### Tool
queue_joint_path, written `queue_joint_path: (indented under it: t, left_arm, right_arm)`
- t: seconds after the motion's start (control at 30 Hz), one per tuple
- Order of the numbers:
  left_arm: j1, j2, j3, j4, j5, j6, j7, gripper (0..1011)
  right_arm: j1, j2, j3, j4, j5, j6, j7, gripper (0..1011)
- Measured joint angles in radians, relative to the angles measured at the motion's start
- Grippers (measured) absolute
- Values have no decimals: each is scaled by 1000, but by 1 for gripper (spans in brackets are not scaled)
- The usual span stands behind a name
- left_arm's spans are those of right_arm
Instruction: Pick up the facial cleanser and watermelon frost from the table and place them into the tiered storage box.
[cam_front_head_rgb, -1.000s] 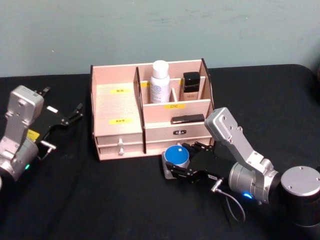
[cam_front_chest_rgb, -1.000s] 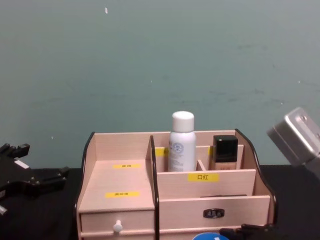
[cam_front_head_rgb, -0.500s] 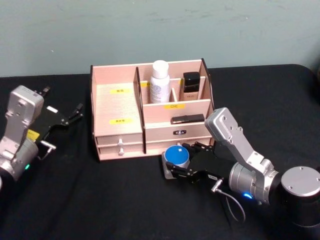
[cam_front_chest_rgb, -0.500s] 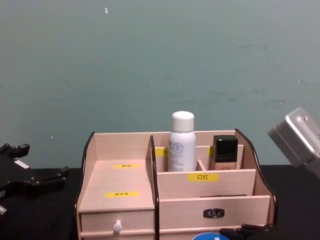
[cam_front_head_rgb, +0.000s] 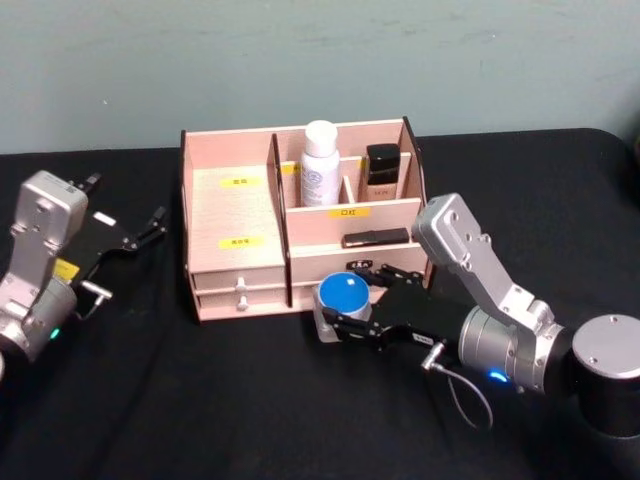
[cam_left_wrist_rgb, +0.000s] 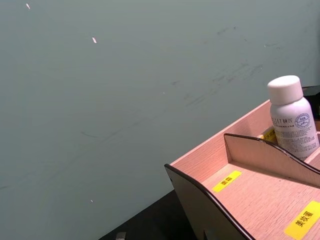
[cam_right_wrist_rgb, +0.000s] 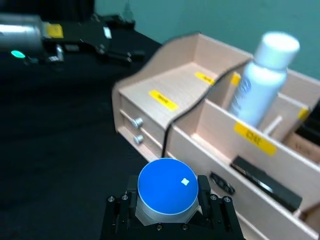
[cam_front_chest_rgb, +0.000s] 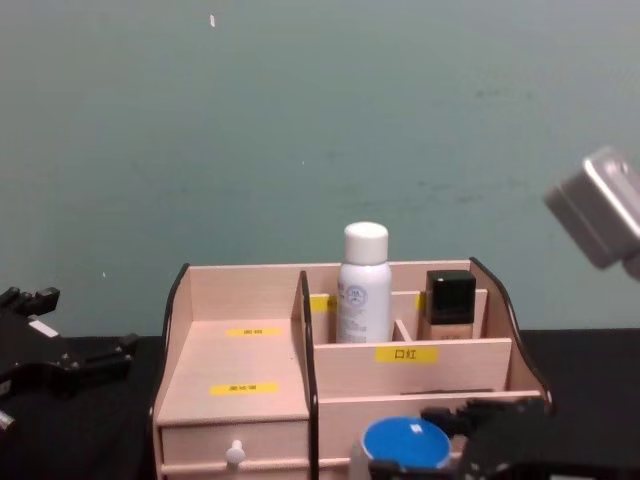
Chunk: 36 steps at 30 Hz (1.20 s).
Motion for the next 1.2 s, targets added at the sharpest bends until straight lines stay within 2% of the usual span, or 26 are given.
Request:
queue_joint_path:
  t: [0.3, 0.53, 0.87, 1.2]
  left_arm:
    - [0, 0, 0, 0, 0, 0, 0, 1009]
    - [0, 0, 0, 0, 0, 0, 0, 1010]
    - [0, 0, 0, 0, 0, 0, 0, 1010]
    - [0, 0, 0, 0, 0, 0, 0, 1010]
  right_arm:
    - [29, 5, -18, -76, 19, 25, 16, 723]
    - [95, -29, -64, -85, 20, 40, 23, 723]
    - [191, -108, -115, 7, -2, 45, 3, 722]
    - [264, -183, -131, 135, -35, 31, -29, 722]
